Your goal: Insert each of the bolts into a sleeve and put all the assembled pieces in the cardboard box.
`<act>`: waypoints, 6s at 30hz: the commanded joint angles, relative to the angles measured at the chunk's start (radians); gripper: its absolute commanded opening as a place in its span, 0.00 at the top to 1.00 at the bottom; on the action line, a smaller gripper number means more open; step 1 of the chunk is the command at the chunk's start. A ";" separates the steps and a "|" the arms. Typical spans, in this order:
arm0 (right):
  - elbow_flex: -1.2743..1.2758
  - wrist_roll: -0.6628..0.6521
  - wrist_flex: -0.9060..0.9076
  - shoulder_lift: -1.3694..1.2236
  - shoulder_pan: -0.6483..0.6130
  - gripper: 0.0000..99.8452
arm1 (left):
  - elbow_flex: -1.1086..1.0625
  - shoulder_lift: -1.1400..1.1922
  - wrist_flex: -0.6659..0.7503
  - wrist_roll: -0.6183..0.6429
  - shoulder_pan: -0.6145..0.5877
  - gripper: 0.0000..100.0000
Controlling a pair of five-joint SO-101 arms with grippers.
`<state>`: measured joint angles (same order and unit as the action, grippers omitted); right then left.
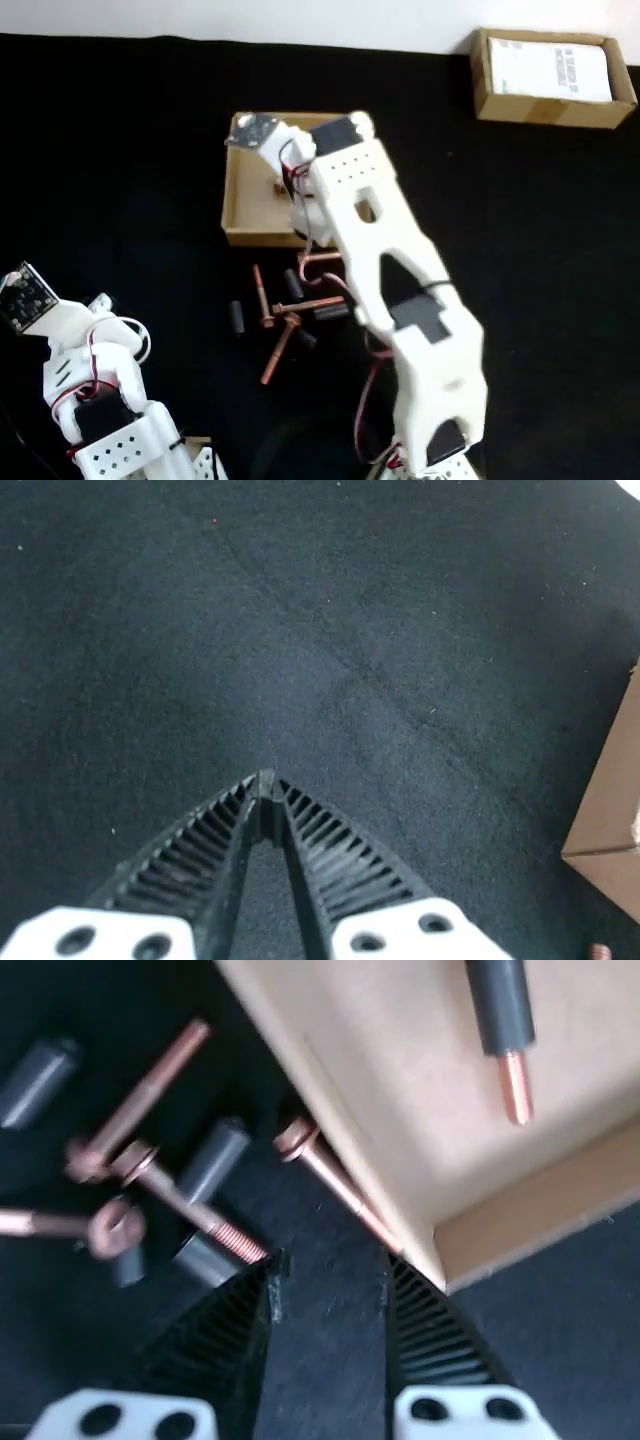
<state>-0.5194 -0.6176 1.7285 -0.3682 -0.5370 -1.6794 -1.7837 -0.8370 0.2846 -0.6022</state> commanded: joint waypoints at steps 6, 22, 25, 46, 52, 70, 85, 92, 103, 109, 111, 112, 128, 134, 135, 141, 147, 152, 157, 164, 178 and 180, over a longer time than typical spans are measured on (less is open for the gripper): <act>0.507 0.005 0.035 0.472 -0.099 0.88 | -0.018 0.005 -0.003 -0.008 0.015 0.99; 1.075 0.003 -0.575 0.552 -0.102 0.88 | -0.018 0.005 -0.005 -0.008 0.015 0.99; 1.141 0.003 -0.615 0.552 -0.102 0.88 | -0.018 0.005 -0.005 -0.009 0.015 0.99; 1.138 0.003 -0.705 0.291 -0.102 0.88 | -0.018 0.005 -0.005 -0.009 0.015 0.99; 1.079 0.005 -0.697 0.165 -0.104 0.88 | -0.018 0.005 -0.005 -0.009 0.015 0.99; 0.789 0.098 -0.364 0.288 -0.039 0.99 | -0.018 0.007 -0.005 -0.009 0.016 0.99; 0.549 0.348 0.033 0.774 0.030 0.99 | 0.015 0.005 -0.124 -0.003 0.122 0.99; 0.952 0.440 -0.005 1.159 0.039 0.99 | 0.381 0.051 -0.390 -0.008 0.214 0.99; 1.469 0.448 -0.317 1.595 0.398 0.99 | 1.121 0.935 -0.747 0.069 0.493 0.99; 1.583 0.448 -0.495 1.666 0.591 0.99 | 1.529 1.369 -0.867 0.331 0.774 0.99; 1.607 0.448 -0.539 1.670 0.647 0.99 | 1.623 1.500 -0.868 0.413 0.857 0.99; 1.621 0.448 -0.558 1.673 0.671 0.99 | 1.661 1.567 -0.868 0.457 0.897 0.99; 1.725 0.364 -0.694 1.673 0.872 0.99 | 2.290 2.428 -0.868 0.569 1.079 0.99; 1.721 0.364 -0.697 1.670 0.868 0.99 | 2.433 2.612 -0.868 0.569 1.067 0.99; 1.721 0.362 -0.697 1.670 0.866 0.99 | 2.451 2.635 -0.868 0.569 1.059 0.99; 1.727 0.362 -0.699 1.667 0.866 0.99 | 2.529 2.678 -0.868 0.569 1.004 0.84; 1.732 0.316 -0.699 1.667 0.866 0.99 | 2.594 2.678 -0.904 0.569 0.990 0.76; 1.774 0.284 -0.697 1.667 0.868 0.99 | 2.595 2.686 -0.901 0.569 0.987 0.76; 1.785 0.275 -0.693 1.669 0.869 0.99 | 2.592 2.687 -0.898 0.623 0.947 0.76; 1.784 0.258 -0.691 1.669 0.868 0.99 | 2.592 2.779 -0.904 0.624 0.891 0.76; 1.776 0.258 -0.691 1.669 0.868 0.99 | 2.592 2.853 -0.919 0.664 0.892 0.76; 1.776 0.258 -0.691 1.669 0.868 0.99 | 2.592 2.853 -0.919 0.664 0.886 0.76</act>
<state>1.2697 -0.3521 1.0457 1.2904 0.3207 0.9168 1.0472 -1.7530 0.9352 0.3353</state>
